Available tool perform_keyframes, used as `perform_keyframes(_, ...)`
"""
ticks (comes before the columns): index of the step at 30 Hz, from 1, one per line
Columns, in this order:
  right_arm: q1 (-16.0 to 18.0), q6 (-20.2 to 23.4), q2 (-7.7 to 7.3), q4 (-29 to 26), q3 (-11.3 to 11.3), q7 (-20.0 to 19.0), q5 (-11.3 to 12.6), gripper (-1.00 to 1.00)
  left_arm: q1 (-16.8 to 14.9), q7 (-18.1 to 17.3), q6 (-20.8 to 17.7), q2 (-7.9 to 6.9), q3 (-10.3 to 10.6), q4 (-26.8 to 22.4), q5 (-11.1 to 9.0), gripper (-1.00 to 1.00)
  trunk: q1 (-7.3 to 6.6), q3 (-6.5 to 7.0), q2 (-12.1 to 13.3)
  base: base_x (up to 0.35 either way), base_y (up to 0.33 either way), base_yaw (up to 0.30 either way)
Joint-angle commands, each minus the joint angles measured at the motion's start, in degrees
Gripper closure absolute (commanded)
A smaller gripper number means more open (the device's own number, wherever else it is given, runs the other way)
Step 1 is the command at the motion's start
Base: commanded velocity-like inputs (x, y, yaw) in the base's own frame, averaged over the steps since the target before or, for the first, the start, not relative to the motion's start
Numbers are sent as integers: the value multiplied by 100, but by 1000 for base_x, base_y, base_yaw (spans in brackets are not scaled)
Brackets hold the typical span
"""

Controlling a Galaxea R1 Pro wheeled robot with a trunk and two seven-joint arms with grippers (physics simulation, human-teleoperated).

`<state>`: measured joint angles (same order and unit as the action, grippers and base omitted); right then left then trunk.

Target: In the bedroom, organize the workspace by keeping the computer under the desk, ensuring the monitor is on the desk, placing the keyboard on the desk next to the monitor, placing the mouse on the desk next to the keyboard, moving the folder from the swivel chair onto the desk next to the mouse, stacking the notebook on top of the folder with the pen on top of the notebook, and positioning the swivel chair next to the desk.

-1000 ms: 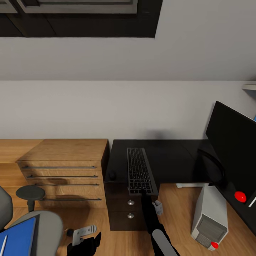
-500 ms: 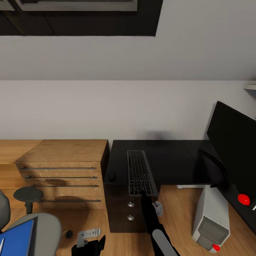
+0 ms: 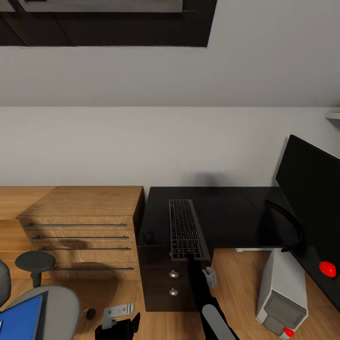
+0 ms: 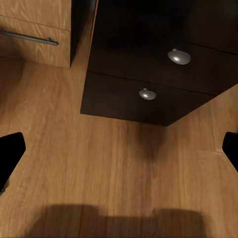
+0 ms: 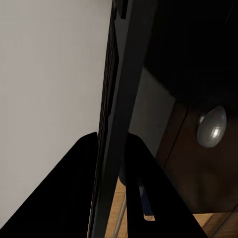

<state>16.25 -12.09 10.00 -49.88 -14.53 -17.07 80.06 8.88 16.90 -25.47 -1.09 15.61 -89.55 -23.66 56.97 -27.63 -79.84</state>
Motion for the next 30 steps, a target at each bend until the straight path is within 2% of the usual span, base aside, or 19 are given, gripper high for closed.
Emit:
perform_keyframes(1,3,-23,0,6,-12,-42,62,100,-3,56,-10,-5,12,-10,-60,-100,0,-5,-3,0,0,0)
perform_keyframes(5,3,-22,0,2,-13,-42,62,100,-1,59,-10,-5,12,-10,-60,-100,0,-5,-3,0,0,0)
perform_keyframes(6,2,-22,0,3,-10,-40,62,-100,-1,59,-10,-7,12,-10,-60,-100,0,-5,-3,0,0,0)
perform_keyframes(24,1,-23,0,-4,-6,135,71,-100,-1,66,-10,-14,7,-3,-68,-100,0,-5,-3,-3,0,0)
perform_keyframes(30,1,-28,0,4,-6,169,80,-100,-3,69,-10,-19,4,-1,-66,-100,0,-5,-3,-225,0,0)
